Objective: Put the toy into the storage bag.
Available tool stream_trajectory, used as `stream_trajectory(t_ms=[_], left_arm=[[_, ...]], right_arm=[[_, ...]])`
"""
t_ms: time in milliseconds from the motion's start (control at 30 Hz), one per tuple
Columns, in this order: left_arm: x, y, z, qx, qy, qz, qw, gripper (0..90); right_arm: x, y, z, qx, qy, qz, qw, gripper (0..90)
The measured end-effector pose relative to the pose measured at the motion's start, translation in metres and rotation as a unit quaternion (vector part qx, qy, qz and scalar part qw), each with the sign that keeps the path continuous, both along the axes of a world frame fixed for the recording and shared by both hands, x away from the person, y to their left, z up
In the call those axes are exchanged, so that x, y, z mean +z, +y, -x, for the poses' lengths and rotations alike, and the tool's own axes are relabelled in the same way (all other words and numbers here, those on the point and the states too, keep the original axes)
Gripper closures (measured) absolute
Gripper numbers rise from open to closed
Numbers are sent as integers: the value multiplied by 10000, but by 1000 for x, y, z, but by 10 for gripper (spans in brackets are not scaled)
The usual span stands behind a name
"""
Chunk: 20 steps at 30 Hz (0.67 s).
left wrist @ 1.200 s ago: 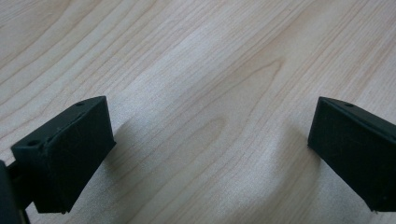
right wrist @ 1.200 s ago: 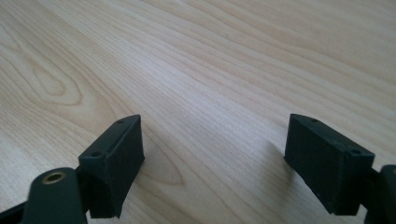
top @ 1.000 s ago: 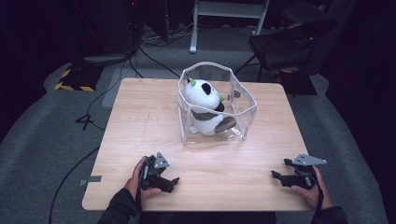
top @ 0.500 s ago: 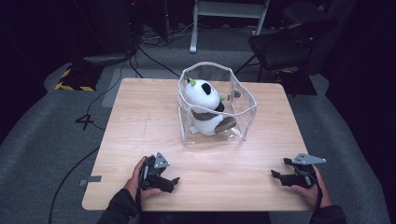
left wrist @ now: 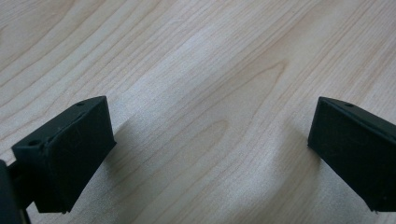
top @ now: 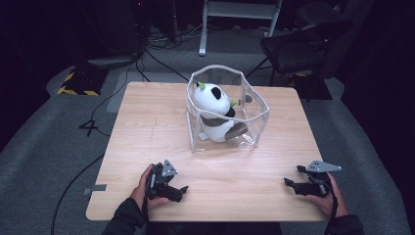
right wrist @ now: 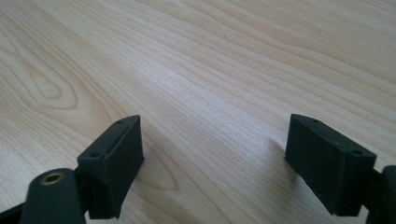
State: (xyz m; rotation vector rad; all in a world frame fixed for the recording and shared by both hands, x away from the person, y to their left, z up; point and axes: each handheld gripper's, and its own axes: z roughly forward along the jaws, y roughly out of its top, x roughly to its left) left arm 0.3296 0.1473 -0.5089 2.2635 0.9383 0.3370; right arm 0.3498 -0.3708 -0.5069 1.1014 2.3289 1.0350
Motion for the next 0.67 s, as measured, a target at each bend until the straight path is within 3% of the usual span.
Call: stream_trajectory(t_ms=[233, 667], left_arm=[[0, 0, 0, -3, 16, 5, 10000, 3], [0, -1, -1, 6, 40, 2, 10000, 1]], right_arm=[[0, 2, 0, 168, 41, 28, 9998, 149], [0, 2, 0, 167, 43, 27, 9998, 149]])
